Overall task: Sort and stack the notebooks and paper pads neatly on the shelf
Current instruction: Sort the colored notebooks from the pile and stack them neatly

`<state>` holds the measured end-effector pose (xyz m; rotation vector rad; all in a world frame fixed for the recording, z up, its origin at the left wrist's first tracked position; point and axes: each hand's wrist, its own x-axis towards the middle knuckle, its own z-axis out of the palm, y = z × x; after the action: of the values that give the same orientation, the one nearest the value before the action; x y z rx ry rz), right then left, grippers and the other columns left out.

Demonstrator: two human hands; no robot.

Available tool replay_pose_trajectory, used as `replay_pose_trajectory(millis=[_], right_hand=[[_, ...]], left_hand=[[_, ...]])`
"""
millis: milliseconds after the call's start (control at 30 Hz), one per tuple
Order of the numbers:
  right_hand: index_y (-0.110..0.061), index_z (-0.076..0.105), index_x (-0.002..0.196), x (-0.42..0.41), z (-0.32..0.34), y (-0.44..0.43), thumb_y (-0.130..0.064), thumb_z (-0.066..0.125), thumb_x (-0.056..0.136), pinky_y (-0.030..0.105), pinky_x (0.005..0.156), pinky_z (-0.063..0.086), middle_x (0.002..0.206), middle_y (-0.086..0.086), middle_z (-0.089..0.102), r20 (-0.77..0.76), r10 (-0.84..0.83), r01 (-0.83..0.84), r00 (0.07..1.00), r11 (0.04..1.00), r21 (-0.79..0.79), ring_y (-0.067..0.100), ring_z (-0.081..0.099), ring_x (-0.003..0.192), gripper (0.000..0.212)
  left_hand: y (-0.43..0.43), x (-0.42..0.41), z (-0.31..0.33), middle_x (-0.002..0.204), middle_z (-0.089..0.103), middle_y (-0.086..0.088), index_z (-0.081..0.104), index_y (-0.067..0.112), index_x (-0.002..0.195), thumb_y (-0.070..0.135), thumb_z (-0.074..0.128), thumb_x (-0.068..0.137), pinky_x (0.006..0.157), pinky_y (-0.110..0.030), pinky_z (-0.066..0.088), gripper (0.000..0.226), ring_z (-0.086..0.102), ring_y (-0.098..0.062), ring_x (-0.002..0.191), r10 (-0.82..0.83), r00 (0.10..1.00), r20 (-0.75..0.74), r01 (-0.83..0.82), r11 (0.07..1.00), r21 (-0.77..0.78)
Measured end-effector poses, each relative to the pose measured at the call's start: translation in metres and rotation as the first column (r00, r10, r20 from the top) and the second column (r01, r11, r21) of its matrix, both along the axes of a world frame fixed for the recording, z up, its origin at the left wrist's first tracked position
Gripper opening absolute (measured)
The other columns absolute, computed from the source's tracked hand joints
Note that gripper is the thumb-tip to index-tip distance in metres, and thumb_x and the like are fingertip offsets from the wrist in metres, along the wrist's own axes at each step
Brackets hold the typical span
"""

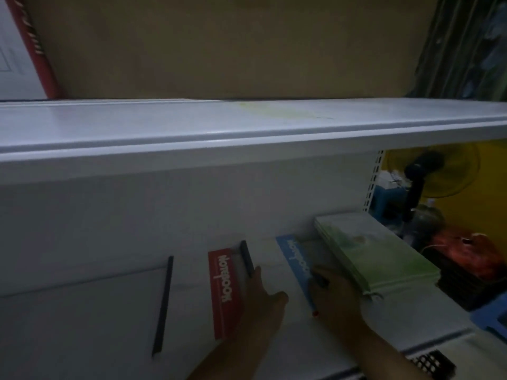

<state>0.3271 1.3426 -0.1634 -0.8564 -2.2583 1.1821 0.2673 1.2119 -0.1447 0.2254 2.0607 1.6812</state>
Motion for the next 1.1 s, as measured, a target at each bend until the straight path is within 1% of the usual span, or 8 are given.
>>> replay_pose_trajectory(millis=[100,233,367,500,633,767,933,1100], right_hand=[[-0.022,0.054,0.064,-0.002,-0.008,0.007,-0.005,0.053,0.089,0.028,0.052,0.040,0.057,-0.003,0.047,-0.021,0.023,-0.023,0.999,1.000,0.003,0.020,0.047,0.053,0.030],[-0.014,0.069,0.105,-0.003,-0.010,0.006,-0.014,0.052,0.094,0.038,0.069,0.057,0.082,0.007,0.065,0.027,0.019,-0.021,0.999,0.997,0.069,0.025,0.063,0.070,0.020],[-0.013,0.067,0.111,-0.008,-0.007,0.000,-0.015,0.046,0.093,0.036,0.089,0.051,0.112,0.007,0.063,0.183,0.005,-0.076,0.983,0.920,0.384,0.027,0.060,0.102,0.027],[-0.014,0.060,0.112,-0.008,0.019,-0.008,-0.023,0.034,0.093,0.031,0.088,0.047,0.117,0.008,0.059,0.532,-0.059,-0.299,0.845,0.772,0.561,0.025,0.058,0.108,0.033],[-0.005,0.051,0.125,-0.015,0.046,-0.019,-0.025,0.033,0.096,0.032,0.096,0.045,0.129,0.015,0.056,0.706,-0.048,-0.453,0.707,0.736,0.503,0.027,0.055,0.118,0.040],[-0.008,0.041,0.136,-0.048,0.060,-0.090,-0.027,0.039,0.095,0.041,0.105,0.037,0.139,0.016,0.044,0.702,-0.035,-0.573,0.712,0.548,0.609,0.031,0.045,0.125,0.045],[-0.020,0.013,0.151,-0.088,0.085,-0.283,-0.039,0.037,0.098,0.046,0.118,0.008,0.158,0.008,-0.001,0.688,0.329,-0.763,0.646,0.314,0.566,0.027,0.004,0.146,0.061],[-0.026,0.001,0.151,-0.113,0.086,-0.465,-0.038,0.040,0.098,0.036,0.119,0.008,0.159,0.006,-0.007,0.688,0.576,-0.869,0.441,0.083,0.488,0.023,-0.003,0.147,0.068]], left_hand=[[0.007,-0.004,0.002,0.155,0.020,-0.005,0.023,0.024,0.148,0.003,0.058,0.085,0.079,-0.020,0.043,0.075,0.042,-0.023,0.127,-0.013,1.000,0.009,0.013,0.999,-0.040],[0.013,-0.009,0.000,0.157,0.015,-0.006,0.027,0.024,0.147,0.008,0.058,0.086,0.091,-0.029,0.045,0.071,0.035,-0.026,0.133,-0.029,0.999,0.015,0.030,0.996,-0.080],[0.012,-0.011,0.001,0.151,0.027,-0.008,0.033,0.023,0.145,0.010,0.058,0.086,0.073,-0.023,0.046,0.065,0.048,-0.021,0.109,-0.051,0.999,0.020,0.053,0.992,-0.118],[-0.002,-0.012,0.011,0.147,0.033,-0.008,0.035,0.022,0.144,0.015,0.054,0.090,0.056,-0.012,0.042,0.058,0.052,-0.017,0.100,-0.183,0.976,-0.120,0.158,0.969,-0.189],[-0.067,-0.017,0.048,0.155,0.004,0.008,0.025,0.021,0.147,0.026,0.041,0.100,0.106,-0.012,0.020,0.050,0.020,-0.009,0.141,-0.459,0.763,-0.455,0.309,0.878,-0.366],[-0.206,-0.056,0.075,0.155,0.004,0.015,0.021,0.030,0.149,0.036,0.033,0.101,0.109,-0.011,0.000,0.049,0.004,-0.003,0.145,-0.510,0.563,-0.651,0.018,0.795,-0.607],[-0.412,-0.072,0.106,0.160,-0.003,0.002,0.010,0.026,0.152,0.046,0.024,0.100,0.118,-0.030,0.003,0.057,-0.005,-0.014,0.147,-0.441,0.756,-0.483,-0.241,0.499,-0.833],[-0.588,-0.014,0.120,0.160,0.009,-0.002,0.021,0.025,0.150,0.047,0.032,0.099,0.116,-0.027,0.012,0.056,0.008,-0.018,0.147,-0.208,0.839,-0.504,-0.391,0.414,-0.822]])
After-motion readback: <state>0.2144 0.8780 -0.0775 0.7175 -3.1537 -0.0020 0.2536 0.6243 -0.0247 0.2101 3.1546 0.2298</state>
